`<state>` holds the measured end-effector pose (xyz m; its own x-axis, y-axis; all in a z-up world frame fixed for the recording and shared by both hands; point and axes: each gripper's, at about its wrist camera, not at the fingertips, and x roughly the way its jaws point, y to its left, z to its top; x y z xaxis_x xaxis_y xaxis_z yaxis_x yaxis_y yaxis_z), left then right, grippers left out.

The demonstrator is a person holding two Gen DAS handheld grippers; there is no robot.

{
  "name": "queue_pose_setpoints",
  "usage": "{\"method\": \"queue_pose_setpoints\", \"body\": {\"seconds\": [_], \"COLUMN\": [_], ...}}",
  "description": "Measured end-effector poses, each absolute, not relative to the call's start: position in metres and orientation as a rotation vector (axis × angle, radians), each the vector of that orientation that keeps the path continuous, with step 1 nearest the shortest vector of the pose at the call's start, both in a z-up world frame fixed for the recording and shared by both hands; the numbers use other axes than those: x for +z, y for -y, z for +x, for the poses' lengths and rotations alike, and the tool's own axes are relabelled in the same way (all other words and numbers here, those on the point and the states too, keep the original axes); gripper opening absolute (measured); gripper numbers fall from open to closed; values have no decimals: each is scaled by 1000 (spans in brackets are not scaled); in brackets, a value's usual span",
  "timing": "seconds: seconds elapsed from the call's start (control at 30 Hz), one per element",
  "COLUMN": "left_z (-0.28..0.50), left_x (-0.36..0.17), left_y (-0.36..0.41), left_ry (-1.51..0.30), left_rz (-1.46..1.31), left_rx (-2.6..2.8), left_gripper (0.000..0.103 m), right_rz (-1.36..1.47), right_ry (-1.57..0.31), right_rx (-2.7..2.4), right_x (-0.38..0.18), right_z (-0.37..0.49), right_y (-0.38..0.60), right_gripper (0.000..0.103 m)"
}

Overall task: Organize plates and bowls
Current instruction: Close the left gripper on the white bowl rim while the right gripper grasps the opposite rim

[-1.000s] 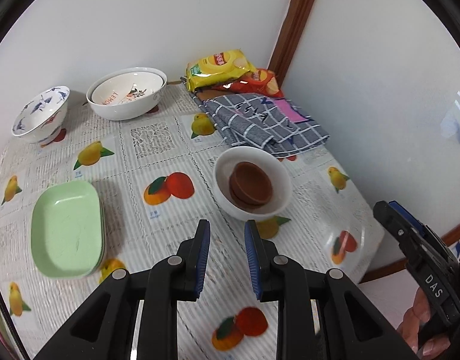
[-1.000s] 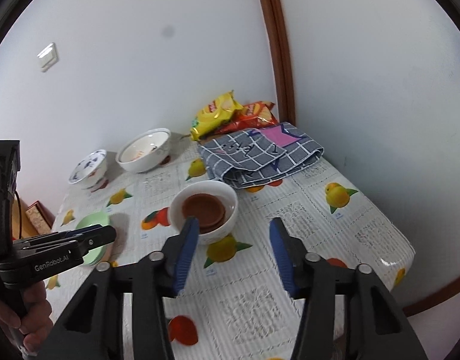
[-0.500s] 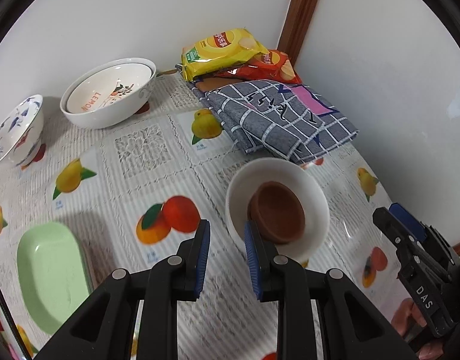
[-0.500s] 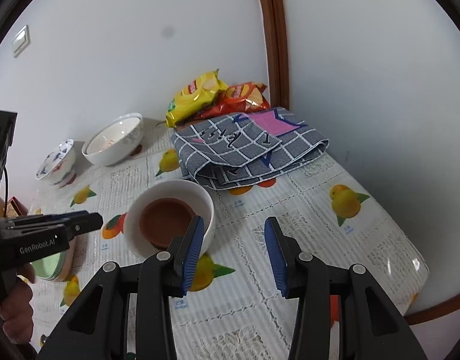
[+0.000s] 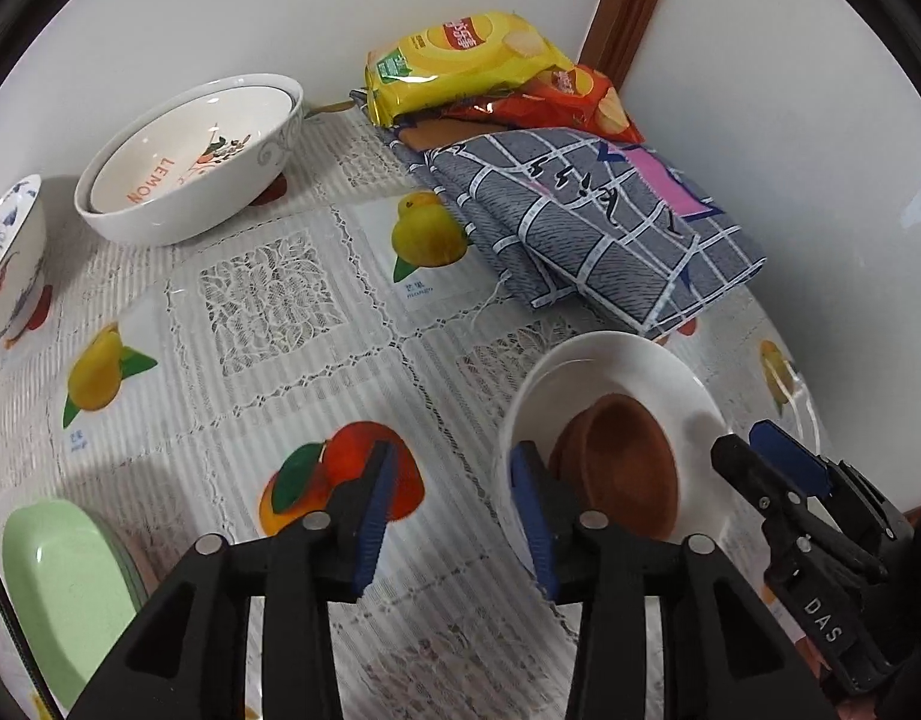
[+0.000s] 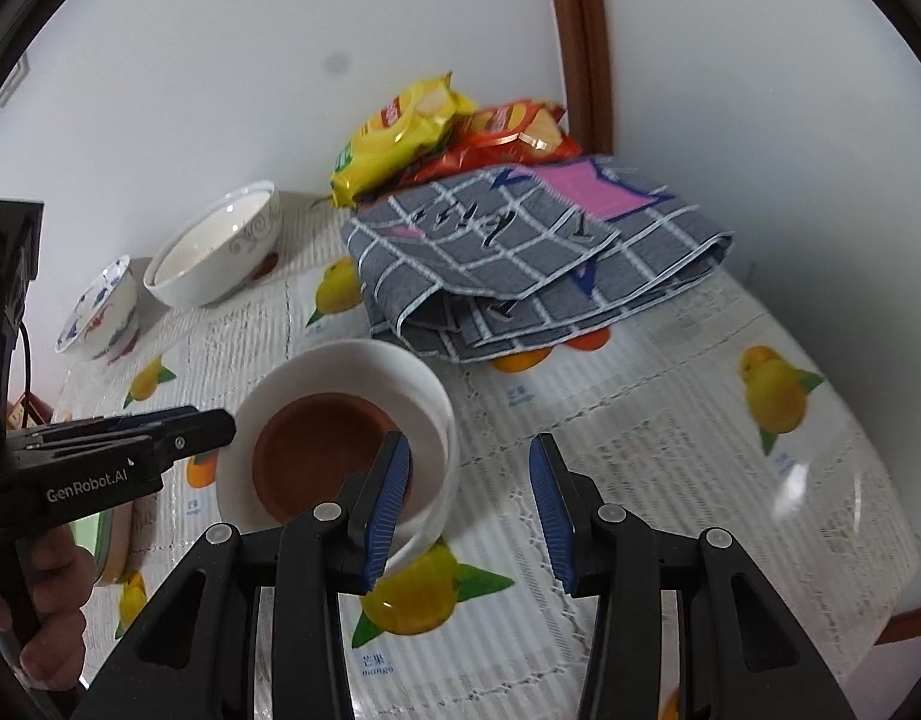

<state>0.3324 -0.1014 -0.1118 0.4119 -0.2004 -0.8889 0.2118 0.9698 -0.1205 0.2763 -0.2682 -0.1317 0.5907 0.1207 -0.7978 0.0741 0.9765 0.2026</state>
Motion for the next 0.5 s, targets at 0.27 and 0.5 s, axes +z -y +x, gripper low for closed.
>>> {"method": "queue_pose_setpoints", "body": {"seconds": [0.27, 0.5], "left_z": [341, 344], "left_x": [-132, -142], "left_y": [117, 122], "left_ry": [-1137, -1149], "left_rz": [67, 100], "left_rx": [-261, -269], "left_gripper": [39, 38], "right_rz": [199, 174], "right_ry": [-1010, -1043], "right_rx": [-28, -34], "right_x": [-151, -159], "right_z": [291, 302], "right_y": [268, 264], "right_gripper": [41, 41]}}
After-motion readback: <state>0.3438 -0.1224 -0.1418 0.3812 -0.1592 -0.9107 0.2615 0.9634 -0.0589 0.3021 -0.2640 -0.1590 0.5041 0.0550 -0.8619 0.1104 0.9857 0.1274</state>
